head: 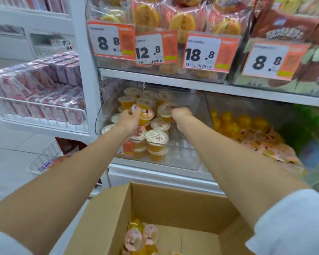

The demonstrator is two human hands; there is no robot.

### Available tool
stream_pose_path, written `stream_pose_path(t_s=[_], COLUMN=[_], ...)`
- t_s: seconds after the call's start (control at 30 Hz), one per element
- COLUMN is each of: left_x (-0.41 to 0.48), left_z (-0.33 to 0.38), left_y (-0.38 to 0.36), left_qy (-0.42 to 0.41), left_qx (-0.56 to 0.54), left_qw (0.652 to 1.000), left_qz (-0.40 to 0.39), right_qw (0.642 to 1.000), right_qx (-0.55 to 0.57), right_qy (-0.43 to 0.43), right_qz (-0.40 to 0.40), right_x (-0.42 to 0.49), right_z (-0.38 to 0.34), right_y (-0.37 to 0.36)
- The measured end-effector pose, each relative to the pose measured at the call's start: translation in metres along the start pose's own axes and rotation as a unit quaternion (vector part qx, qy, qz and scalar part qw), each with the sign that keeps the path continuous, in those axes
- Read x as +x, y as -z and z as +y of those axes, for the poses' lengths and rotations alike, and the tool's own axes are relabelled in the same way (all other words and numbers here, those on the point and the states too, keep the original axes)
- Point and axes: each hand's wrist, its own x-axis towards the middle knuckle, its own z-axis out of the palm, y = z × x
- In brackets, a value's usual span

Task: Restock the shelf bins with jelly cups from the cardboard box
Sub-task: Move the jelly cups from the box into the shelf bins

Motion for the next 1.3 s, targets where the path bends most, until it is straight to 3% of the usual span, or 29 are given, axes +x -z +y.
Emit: stream_pose_path(t_s=[0.13,0.3,0.43,0.57,0.73,0.8,0.9,0.97,1.13,1.23,1.3], left_x=[0.009,0.001,-0.035,-0.074,-0.098,-0.096,-0.085,-0.074,-0.053,-0.050,-0.048], left_z=[-0.004,-0.002,0.021,0.043,0.048,0.045,0.042,0.039,0.021,0.013,0.010], left_y=[0.000,-0.002,-0.029,-0.077,-0.151,-0.178,-0.198,-0.201,-0.209,-0.211,-0.211], left_qy=[0.008,-0.023,-0.087,-0.174,-0.255,-0.263,-0.300,-0.297,-0.311,-0.316,-0.315], left_qx=[-0.025,0.013,0.026,0.090,0.177,0.234,0.433,0.461,0.401,0.330,0.297], left_qw=[1.000,1.000,0.995,0.974,0.926,0.914,0.849,0.836,0.861,0.889,0.901], left_qz=[0.006,0.016,-0.040,-0.117,-0.215,-0.201,-0.049,-0.021,-0.034,-0.021,-0.024], right_qw=[1.000,0.997,0.998,0.997,0.998,0.997,0.991,0.973,0.930,0.873,0.877], right_qx=[0.004,-0.019,0.024,0.009,0.061,0.078,-0.045,-0.127,-0.347,-0.465,-0.453], right_qy=[-0.001,0.056,0.066,0.043,0.018,0.012,0.037,0.080,0.121,0.120,0.120], right_qz=[0.015,0.052,-0.006,-0.058,-0.007,0.009,0.124,0.174,0.033,0.085,0.109], right_x=[0.022,0.013,-0.018,-0.050,-0.047,-0.036,-0.007,0.012,0.050,0.066,0.076], right_z=[0.010,0.021,0.011,-0.008,0.010,0.028,0.059,0.076,0.106,0.114,0.119], right_y=[-0.011,-0.010,0.016,0.070,0.172,0.210,0.255,0.272,0.269,0.260,0.258])
